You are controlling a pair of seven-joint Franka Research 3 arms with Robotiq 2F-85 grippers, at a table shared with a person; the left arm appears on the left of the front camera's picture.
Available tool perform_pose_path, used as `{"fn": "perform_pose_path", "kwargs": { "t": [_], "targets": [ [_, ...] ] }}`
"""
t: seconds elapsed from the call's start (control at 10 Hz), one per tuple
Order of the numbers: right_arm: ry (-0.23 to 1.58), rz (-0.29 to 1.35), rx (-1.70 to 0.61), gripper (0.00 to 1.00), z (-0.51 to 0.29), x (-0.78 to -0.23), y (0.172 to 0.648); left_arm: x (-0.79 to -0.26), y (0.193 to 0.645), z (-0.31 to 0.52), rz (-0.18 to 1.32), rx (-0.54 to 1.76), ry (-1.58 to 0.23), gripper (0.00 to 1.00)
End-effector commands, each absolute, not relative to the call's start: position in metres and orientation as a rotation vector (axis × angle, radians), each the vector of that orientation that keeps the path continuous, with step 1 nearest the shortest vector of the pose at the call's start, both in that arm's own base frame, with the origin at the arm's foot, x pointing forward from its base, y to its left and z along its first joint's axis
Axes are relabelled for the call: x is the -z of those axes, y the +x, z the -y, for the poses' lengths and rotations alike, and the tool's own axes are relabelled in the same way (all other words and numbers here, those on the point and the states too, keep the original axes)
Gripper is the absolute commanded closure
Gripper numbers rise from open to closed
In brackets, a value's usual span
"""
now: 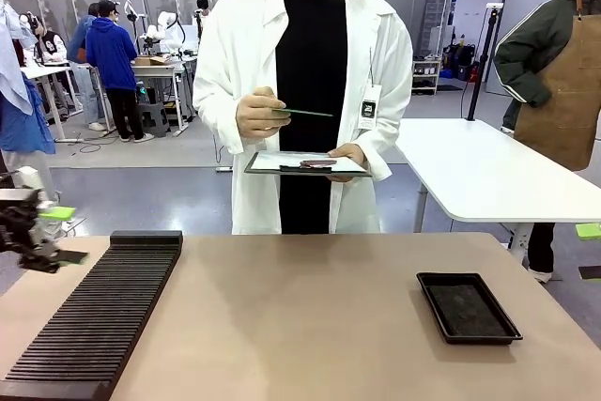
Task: Inspect the PCB.
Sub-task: Pick up the Blank PCB that the human is holding.
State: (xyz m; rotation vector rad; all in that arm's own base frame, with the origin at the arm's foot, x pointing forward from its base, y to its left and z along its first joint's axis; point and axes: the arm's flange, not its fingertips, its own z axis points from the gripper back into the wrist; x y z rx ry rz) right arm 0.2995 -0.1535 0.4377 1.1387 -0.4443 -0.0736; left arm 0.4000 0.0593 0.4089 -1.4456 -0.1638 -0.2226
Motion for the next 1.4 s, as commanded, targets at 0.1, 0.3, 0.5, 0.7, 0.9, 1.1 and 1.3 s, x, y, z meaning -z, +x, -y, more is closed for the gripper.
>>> {"fn": "perform_pose_path", "kwargs": {
  "t": [0.1,0.3,0.5,0.7,0.9,1.1,1.3],
  "targets": [
    [1.147,0.451,0.065,0.00,0.154,-0.439,0.299,-0.425,0.333,-0.106,0.191,0.178,-1.466,0.00],
    [1.147,0.451,0.065,0.00,0.154,-0.439,0.299,-0.422,0.295,-0.151,0.217,0.134,-1.457,0.00],
    [1.147,0.451,0.065,0.00,0.154,-0.439,0.299,-0.412,0.278,-0.175,0.277,0.118,-1.490,0.00],
    [1.147,0.451,0.065,0.00,0.154,-0.439,0.299,-0.416,0.278,-0.173,0.253,0.093,-1.458,0.00],
    [1.147,0.451,0.065,0.00,0.154,-0.439,0.299,-0.416,0.278,-0.173,0.253,0.093,-1.458,0.00],
    [1.147,0.451,0.065,0.00,0.154,-0.439,0.299,-0.416,0.278,-0.173,0.253,0.093,-1.458,0.00],
    [1.147,0.451,0.065,0.00,0.154,-0.439,0.299,-0.416,0.278,-0.173,0.253,0.093,-1.458,0.00]
  ]
}}
